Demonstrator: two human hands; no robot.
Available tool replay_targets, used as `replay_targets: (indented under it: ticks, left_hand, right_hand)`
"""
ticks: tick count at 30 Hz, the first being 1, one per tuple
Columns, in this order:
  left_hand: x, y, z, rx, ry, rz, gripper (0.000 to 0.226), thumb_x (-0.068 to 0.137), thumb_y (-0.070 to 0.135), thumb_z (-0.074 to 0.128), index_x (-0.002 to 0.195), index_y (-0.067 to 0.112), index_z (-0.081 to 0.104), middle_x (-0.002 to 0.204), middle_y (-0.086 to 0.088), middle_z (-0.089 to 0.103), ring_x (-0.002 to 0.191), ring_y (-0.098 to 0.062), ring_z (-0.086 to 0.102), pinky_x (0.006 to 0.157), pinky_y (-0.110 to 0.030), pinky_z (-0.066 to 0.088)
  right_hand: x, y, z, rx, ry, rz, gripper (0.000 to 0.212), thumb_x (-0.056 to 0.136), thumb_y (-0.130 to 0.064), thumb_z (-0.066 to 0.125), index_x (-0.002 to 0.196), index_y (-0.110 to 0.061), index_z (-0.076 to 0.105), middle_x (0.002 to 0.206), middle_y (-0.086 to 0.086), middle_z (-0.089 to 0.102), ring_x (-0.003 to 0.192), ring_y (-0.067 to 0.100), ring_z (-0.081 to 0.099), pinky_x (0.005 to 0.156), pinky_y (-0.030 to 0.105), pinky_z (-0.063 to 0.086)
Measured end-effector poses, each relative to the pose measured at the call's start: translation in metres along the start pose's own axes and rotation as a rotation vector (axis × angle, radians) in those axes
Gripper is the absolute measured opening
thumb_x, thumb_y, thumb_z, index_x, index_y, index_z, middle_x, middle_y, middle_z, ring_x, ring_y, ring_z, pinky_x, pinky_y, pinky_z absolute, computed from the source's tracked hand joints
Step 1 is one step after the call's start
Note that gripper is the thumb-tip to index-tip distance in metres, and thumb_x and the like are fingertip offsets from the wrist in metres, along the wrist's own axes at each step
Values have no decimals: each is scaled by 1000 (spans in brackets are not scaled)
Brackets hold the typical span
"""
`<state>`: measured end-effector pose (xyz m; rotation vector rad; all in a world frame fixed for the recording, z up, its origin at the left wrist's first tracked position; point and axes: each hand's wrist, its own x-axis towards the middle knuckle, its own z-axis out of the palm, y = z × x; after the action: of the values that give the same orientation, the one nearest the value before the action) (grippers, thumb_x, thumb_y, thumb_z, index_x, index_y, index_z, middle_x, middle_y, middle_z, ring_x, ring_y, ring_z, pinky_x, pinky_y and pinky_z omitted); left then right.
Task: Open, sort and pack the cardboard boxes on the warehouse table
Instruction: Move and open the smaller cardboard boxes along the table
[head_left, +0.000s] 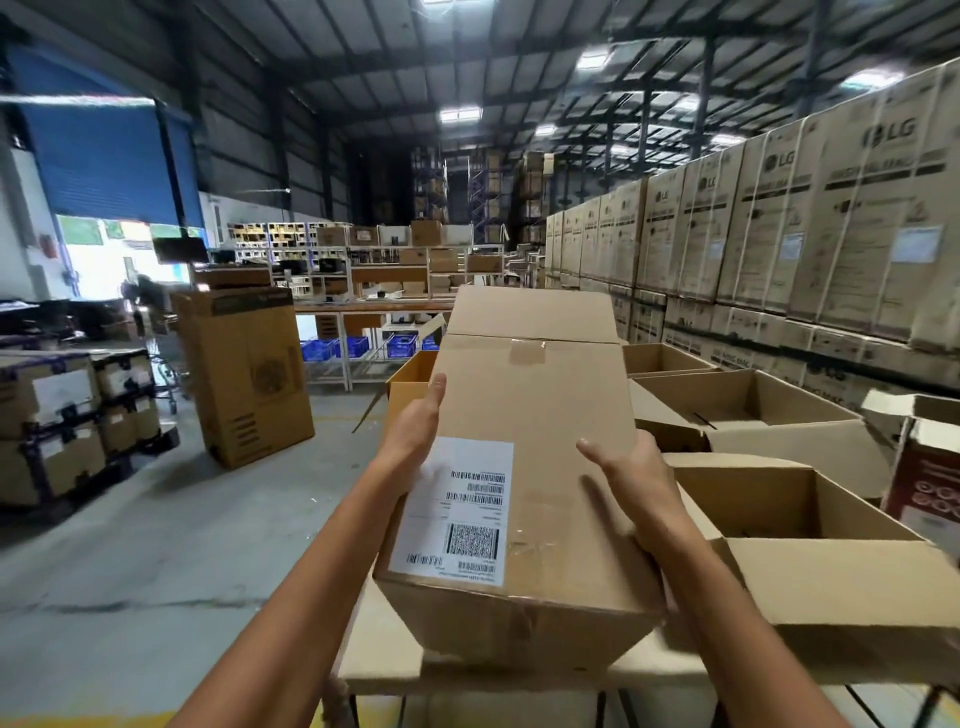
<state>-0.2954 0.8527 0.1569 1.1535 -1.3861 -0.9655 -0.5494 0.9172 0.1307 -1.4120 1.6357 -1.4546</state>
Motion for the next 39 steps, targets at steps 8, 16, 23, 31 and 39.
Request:
replay_targets:
  ticks: [8, 16, 23, 31, 39]
  left_hand:
    - [-8, -38, -4, -218, 178, 65, 75, 81, 78, 52, 133, 24, 56, 126, -3, 68, 113, -25, 67, 101, -51, 50]
    - [-26, -114, 6, -145, 212, 47, 68, 70, 58, 75, 125, 22, 58, 109, -4, 75, 90, -24, 74, 77, -46, 60]
    - [-13, -139, 16, -25, 146, 34, 95, 63, 75, 73, 139, 23, 47, 114, -1, 72, 91, -18, 74, 73, -41, 62]
    - [1, -109, 14, -15, 229, 75, 63, 79, 68, 67, 125, 26, 54, 109, 11, 69, 99, -13, 70, 71, -22, 55]
    - [41, -41, -1, 101, 223, 290, 77, 78, 66, 68, 138, 26, 44, 130, 2, 63, 113, -17, 64, 92, -41, 57]
  right_hand:
    - [10, -9, 20, -66, 68, -140, 77, 77, -39, 70, 144, -18, 39, 134, 8, 62, 118, 31, 60, 93, 37, 45]
    - [0, 54, 48, -117, -41, -50, 76, 80, -37, 74, 140, -20, 31, 129, 9, 62, 111, 36, 63, 88, 37, 48]
    - [8, 83, 47, -132, -54, 63, 84, 82, -16, 74, 147, -31, 22, 138, 8, 58, 119, 34, 59, 102, 48, 49]
    - [34, 53, 50, -5, 31, -46, 82, 83, -26, 78, 150, -30, 30, 136, 5, 59, 119, 30, 60, 100, 46, 51]
    - [74, -15, 34, 32, 136, -242, 62, 82, -25, 80, 134, -15, 49, 123, 9, 65, 111, 30, 63, 96, 41, 51]
